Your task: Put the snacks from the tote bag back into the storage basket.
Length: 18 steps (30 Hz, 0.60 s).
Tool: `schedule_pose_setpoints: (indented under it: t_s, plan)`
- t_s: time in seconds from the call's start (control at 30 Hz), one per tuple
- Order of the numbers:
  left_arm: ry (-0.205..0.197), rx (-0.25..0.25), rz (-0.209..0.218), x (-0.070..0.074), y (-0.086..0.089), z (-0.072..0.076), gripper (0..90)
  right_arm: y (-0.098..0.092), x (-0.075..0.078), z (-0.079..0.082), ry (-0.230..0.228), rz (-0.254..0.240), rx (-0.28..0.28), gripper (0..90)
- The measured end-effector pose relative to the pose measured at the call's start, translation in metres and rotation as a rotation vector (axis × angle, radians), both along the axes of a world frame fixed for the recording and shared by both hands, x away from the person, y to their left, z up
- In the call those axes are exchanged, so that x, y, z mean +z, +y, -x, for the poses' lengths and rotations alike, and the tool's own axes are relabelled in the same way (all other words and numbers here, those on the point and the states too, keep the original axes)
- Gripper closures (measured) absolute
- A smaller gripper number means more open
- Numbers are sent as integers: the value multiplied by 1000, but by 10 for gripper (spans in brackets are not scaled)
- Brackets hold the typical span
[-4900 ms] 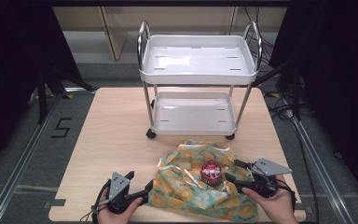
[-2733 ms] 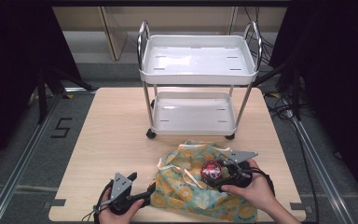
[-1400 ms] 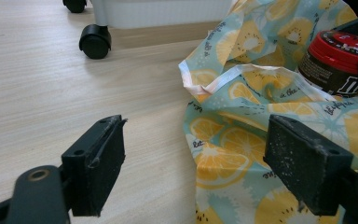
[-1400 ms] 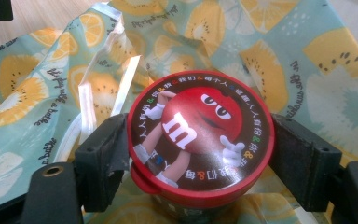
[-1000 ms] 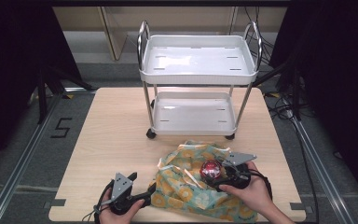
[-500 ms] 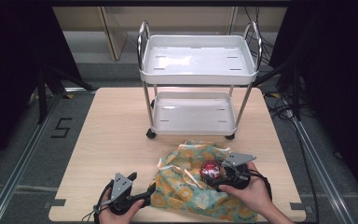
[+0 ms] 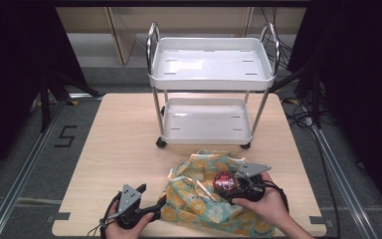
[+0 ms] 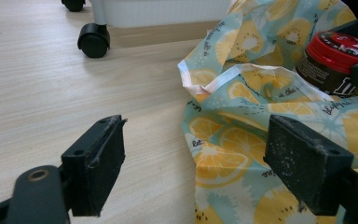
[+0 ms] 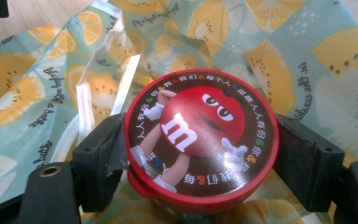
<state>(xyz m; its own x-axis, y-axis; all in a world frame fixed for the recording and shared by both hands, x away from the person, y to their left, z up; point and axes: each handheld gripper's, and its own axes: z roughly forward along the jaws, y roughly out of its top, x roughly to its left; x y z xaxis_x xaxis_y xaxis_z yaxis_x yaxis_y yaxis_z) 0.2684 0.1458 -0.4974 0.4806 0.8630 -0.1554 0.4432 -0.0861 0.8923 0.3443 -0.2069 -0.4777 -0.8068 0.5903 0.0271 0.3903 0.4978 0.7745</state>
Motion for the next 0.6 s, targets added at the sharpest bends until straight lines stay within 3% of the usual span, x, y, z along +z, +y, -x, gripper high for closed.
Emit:
schedule_pose_setpoints:
  t_s: [0.1, 0.4, 0.6]
  plan:
    - [-1, -3, 1, 0, 0, 0, 198, 0, -1, 0, 10, 4, -1, 250]
    - [-6, 4, 9, 0, 0, 0, 198, 1, 1, 1, -19, 23, 12, 261]
    - [-9, -3, 20, -1, -1, -1, 198, 0, 6, 3, -28, 9, 3, 261]
